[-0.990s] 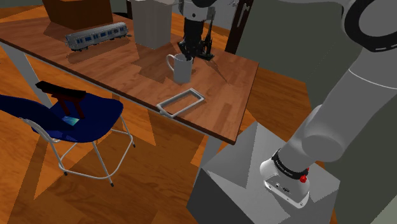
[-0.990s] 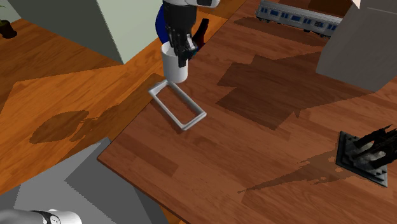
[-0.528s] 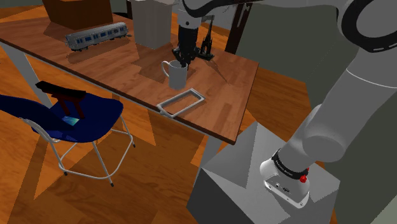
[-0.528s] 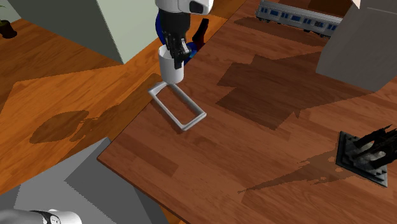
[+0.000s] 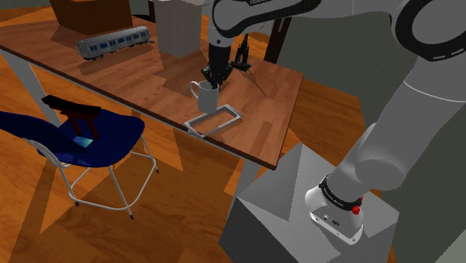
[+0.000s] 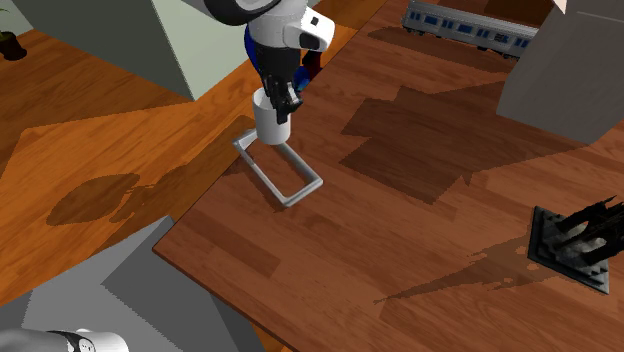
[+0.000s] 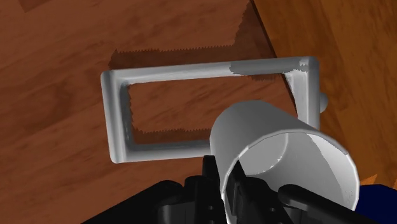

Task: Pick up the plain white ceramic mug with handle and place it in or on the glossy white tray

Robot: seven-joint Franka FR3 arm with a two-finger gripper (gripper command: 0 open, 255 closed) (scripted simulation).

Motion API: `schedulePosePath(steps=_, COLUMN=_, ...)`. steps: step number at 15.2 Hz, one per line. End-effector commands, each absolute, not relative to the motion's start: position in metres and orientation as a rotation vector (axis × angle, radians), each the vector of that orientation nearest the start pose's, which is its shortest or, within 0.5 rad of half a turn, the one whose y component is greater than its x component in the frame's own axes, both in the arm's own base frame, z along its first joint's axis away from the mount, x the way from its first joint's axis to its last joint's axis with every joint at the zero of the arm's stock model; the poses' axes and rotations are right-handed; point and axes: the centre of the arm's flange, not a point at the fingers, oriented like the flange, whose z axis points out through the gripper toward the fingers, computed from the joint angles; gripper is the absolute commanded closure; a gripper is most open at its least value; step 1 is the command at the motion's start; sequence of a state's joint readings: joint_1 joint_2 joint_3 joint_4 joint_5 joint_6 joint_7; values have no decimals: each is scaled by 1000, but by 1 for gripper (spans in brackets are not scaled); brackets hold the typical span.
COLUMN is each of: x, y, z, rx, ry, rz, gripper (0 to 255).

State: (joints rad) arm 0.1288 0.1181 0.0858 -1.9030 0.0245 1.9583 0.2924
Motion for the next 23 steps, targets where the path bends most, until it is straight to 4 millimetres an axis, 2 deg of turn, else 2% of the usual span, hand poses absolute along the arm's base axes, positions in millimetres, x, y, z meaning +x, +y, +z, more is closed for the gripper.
schedulePosePath(steps=1, x=567, y=126, z=421, rx=-3121, ry=137, rz=106, gripper=255)
schedulePosePath(steps=6, x=567, y=126, z=393, rx=-3121, ry=137, rz=106, gripper=255)
schedulePosePath(steps=13, x=567, y=126, z=393, rx=-3121, ry=137, rz=106, gripper=255)
schedulePosePath(steps=14, x=567, y=126, z=393, rx=-3121, ry=137, rz=106, gripper=0)
schedulePosePath(steps=19, x=567, y=126, z=393, rx=-3121, ry=137, rz=106, gripper=0)
schedulePosePath(steps=23, x=571, y=125, z=443, rx=-3121, ry=137, rz=106, gripper=0)
